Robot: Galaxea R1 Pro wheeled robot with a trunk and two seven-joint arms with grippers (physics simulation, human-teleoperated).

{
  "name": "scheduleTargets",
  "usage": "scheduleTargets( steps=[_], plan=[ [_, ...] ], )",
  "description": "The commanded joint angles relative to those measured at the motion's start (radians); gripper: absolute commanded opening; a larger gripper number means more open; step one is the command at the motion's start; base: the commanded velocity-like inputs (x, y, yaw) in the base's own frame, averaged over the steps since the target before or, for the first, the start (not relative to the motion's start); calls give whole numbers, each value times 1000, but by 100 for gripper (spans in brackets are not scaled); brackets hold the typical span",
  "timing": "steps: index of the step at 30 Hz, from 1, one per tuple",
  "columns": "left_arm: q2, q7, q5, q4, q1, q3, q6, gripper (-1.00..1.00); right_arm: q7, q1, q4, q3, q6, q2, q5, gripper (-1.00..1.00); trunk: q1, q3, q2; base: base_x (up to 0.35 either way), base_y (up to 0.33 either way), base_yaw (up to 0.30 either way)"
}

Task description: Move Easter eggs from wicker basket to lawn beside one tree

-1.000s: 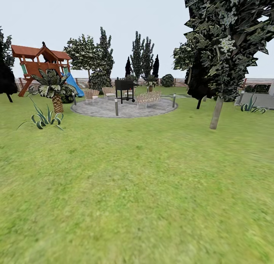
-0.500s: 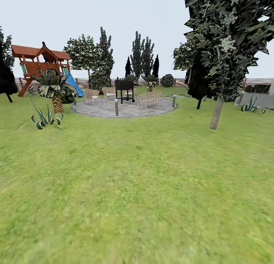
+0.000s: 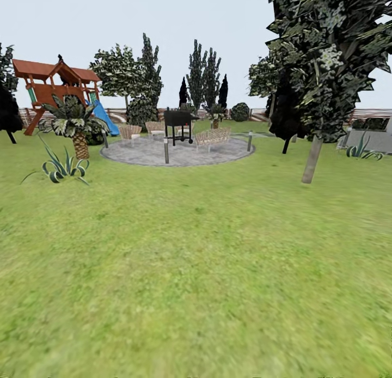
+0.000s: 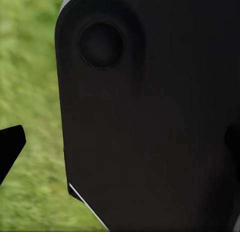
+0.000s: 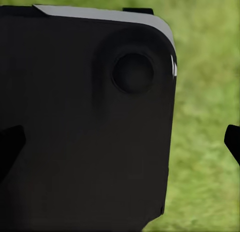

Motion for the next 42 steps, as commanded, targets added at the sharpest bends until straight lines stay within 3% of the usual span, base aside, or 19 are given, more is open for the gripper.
scheduleTargets(
  steps=[1, 17, 42],
  plan=[
    [0, 0, 1, -1, 0, 0, 1, 100, 0, -1, 1, 1, -3, 0, 1, 100, 0, -3, -1, 4, 0, 0],
    [-1, 0, 1, -1, 0, 2, 1, 100, 2, -1, 6, -7, -5, -2, -7, 100, 0, -29, -1, 0, 0, 15],
    [1, -3, 1, -1, 0, 2, 1, 100, 2, -1, 6, -7, -6, -1, -7, 100, 0, -62, -1, 0, 0, -166]
  ],
)
